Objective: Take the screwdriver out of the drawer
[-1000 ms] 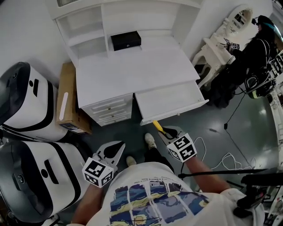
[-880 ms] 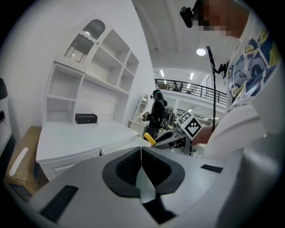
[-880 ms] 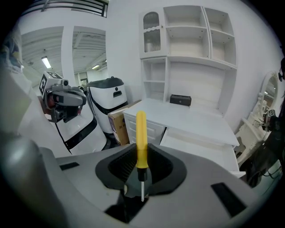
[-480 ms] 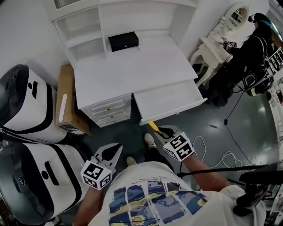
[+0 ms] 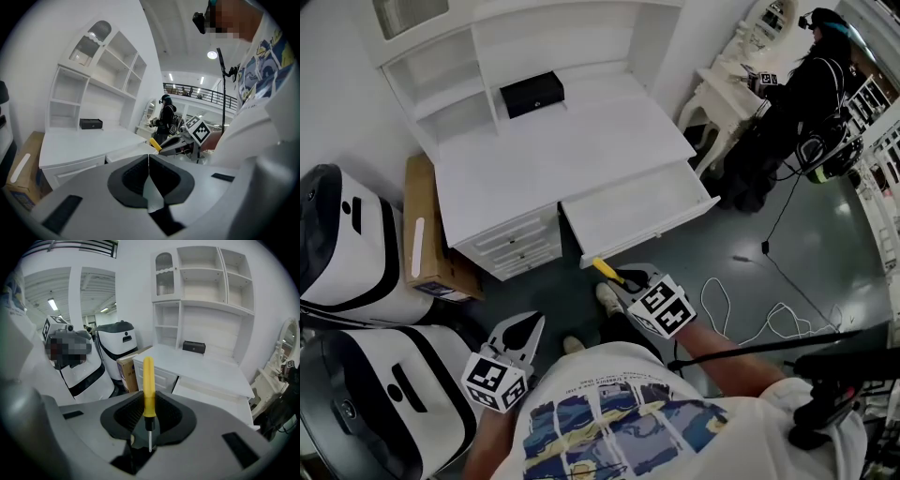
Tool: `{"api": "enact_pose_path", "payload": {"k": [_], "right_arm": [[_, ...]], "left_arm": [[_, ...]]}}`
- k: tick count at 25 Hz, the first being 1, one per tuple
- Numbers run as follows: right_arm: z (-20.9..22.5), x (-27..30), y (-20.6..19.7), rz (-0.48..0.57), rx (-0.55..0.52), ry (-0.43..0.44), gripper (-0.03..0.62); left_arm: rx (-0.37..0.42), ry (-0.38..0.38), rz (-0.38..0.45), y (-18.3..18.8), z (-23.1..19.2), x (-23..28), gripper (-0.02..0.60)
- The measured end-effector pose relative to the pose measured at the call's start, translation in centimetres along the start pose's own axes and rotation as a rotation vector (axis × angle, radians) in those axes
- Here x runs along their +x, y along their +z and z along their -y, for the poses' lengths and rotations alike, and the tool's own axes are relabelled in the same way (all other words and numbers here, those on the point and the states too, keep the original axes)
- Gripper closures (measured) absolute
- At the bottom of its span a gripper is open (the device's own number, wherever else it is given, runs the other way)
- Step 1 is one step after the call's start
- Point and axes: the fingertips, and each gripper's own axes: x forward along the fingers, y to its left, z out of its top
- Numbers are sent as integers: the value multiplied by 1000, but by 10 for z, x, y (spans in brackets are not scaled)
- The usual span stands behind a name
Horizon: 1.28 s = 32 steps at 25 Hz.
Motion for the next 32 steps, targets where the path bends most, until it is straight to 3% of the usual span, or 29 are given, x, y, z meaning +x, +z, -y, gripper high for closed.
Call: {"api": "enact_pose_path", "payload": {"k": [32], "right_arm": [[9,-2,-7,8,56,17,502]], "left_arm": [[8,-53,-31,1,7,28,568]]}}
